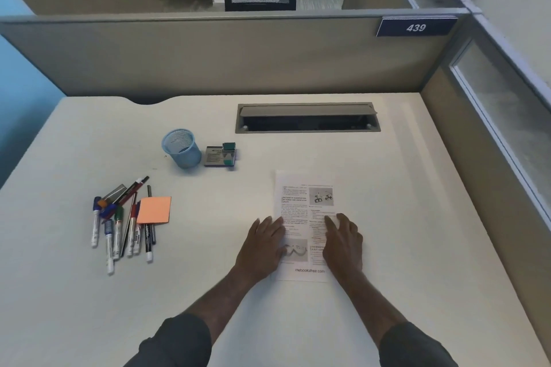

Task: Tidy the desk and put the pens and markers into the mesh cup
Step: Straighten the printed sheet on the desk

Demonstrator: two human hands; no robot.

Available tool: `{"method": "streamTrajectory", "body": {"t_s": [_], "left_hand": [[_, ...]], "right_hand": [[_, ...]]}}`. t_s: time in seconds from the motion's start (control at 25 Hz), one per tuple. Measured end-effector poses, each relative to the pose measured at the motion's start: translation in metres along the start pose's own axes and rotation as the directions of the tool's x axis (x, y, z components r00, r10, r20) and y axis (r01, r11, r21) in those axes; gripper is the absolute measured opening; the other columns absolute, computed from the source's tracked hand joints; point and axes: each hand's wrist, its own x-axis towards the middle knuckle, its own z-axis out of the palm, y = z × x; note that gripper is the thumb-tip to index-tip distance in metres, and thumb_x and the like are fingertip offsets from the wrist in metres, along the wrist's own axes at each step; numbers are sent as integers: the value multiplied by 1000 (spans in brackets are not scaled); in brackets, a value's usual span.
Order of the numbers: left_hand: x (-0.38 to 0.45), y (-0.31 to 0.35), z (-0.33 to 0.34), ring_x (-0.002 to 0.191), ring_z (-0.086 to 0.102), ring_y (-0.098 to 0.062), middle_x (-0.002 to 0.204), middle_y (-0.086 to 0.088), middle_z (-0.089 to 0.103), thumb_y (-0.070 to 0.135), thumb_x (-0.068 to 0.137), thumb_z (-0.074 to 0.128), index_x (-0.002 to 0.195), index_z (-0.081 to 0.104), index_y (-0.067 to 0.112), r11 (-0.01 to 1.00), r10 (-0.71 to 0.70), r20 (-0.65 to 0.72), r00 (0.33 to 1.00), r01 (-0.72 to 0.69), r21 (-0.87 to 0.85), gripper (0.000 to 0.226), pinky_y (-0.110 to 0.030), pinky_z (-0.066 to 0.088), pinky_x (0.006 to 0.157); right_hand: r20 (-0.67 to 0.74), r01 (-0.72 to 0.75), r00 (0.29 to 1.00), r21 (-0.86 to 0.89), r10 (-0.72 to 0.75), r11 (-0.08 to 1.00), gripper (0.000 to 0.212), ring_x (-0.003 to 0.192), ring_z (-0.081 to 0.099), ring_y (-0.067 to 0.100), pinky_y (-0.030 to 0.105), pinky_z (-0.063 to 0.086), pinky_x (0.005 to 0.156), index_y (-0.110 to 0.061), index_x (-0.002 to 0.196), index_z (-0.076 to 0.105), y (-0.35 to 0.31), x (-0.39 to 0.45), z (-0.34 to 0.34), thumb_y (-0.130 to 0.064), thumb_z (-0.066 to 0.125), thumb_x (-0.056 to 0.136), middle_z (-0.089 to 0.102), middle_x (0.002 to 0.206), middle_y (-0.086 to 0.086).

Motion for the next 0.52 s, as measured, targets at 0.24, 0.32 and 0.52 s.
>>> {"method": "streamTrajectory", "body": {"t_s": [0.24, 0.32, 0.52], "left_hand": [[-28, -28, -1, 142, 37, -25, 159, 3, 35, 45, 97, 45, 136, 49, 18, 996, -76, -29, 997, 74, -42, 47, -44, 25, 119], [-35, -37, -2, 142, 38, -25, 158, 4, 36, 44, 97, 46, 135, 50, 19, 994, -94, -40, 995, 92, -54, 46, -44, 27, 118], [-47, -54, -3, 140, 41, -29, 154, 3, 43, 44, 96, 50, 131, 56, 17, 993, -103, -68, 992, 98, -65, 45, -45, 34, 115]], "right_hand": [[30, 50, 998, 19, -51, 999, 43, 114, 51, 34, 44, 45, 91, -19, 128, 61, -30, -3, 11, -9, 61, 86, 51, 135, 11], [23, 70, 997, 38, -71, 997, 39, 111, 52, 35, 44, 46, 89, -19, 125, 63, -38, -5, 13, -12, 64, 87, 53, 133, 12], [12, 100, 995, 37, -100, 994, 38, 108, 55, 33, 43, 46, 88, -21, 123, 65, -50, -8, 18, -17, 70, 85, 56, 130, 10]]}}
